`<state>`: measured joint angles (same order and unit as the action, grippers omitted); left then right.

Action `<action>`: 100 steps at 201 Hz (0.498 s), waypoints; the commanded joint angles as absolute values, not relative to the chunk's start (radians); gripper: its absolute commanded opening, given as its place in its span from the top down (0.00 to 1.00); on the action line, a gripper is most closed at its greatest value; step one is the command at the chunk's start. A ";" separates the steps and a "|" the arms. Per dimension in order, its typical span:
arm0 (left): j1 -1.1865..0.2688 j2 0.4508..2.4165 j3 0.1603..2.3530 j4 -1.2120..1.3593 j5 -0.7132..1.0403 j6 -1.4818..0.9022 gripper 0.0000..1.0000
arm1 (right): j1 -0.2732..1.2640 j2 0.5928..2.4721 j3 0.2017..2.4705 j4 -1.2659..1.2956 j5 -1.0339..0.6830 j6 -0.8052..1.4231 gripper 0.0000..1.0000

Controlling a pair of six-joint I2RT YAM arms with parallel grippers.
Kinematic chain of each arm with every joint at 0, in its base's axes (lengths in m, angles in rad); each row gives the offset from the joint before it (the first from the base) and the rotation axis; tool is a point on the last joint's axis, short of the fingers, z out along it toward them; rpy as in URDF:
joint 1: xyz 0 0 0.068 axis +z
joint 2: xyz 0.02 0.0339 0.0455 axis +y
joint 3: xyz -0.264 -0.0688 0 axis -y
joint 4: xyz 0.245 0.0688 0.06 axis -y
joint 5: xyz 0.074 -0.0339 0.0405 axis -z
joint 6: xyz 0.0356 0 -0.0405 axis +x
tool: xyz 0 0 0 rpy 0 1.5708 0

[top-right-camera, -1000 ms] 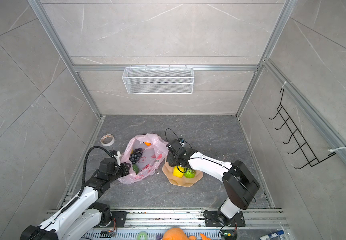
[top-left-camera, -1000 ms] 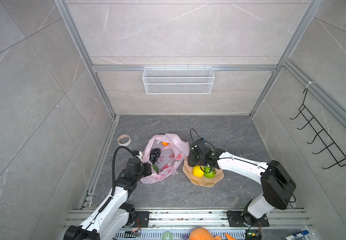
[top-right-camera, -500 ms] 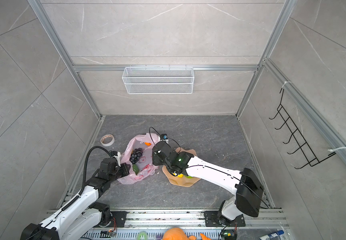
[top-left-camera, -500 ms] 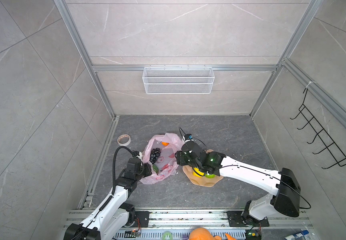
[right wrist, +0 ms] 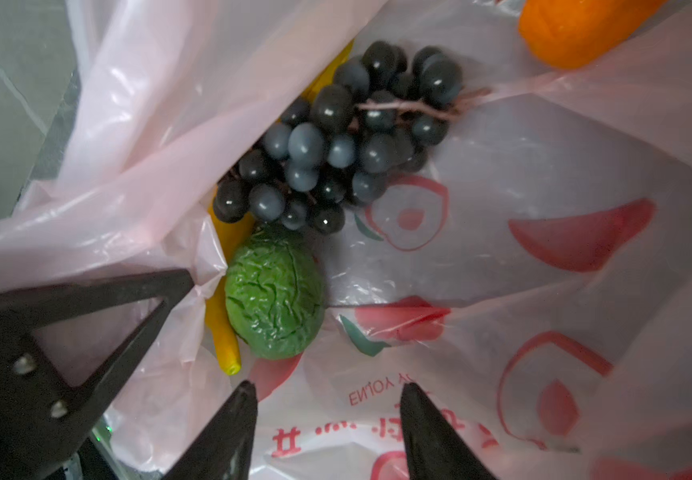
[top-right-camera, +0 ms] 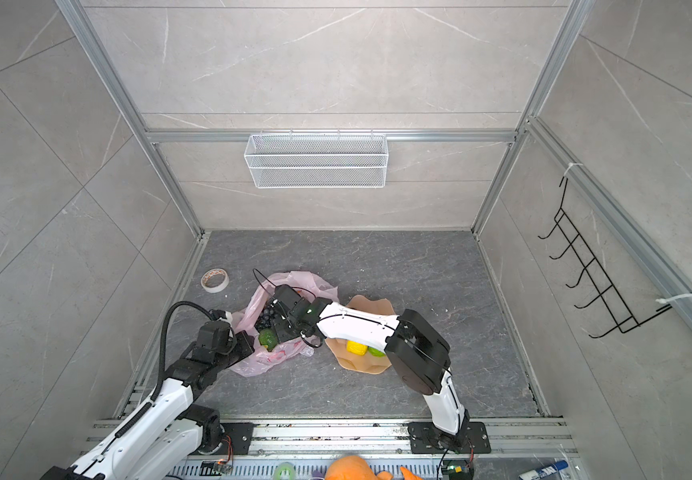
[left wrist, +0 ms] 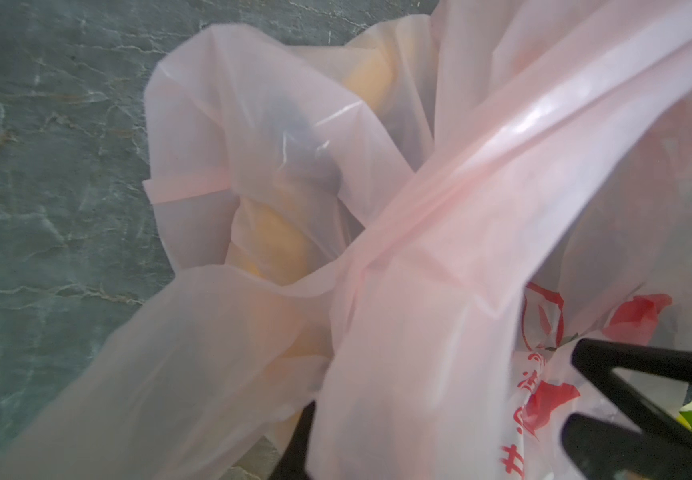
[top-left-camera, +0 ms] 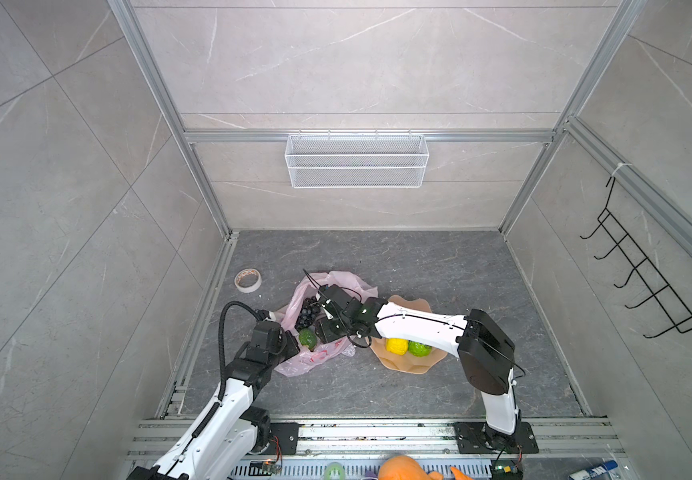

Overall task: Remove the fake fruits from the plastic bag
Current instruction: 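Move the right gripper back into the bag above the green bumpy fruit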

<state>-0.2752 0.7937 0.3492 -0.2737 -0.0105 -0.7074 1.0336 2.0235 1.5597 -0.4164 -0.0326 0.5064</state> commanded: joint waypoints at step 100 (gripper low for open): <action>-0.277 0.890 0.311 -0.279 -0.020 -0.838 0.87 | 1.060 2.070 1.568 -0.415 -0.046 0.452 0.38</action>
<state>-0.2752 0.8703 0.3157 -0.2909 -0.0242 -0.8242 1.0611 2.0403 1.5444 -0.4141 -0.0425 0.4824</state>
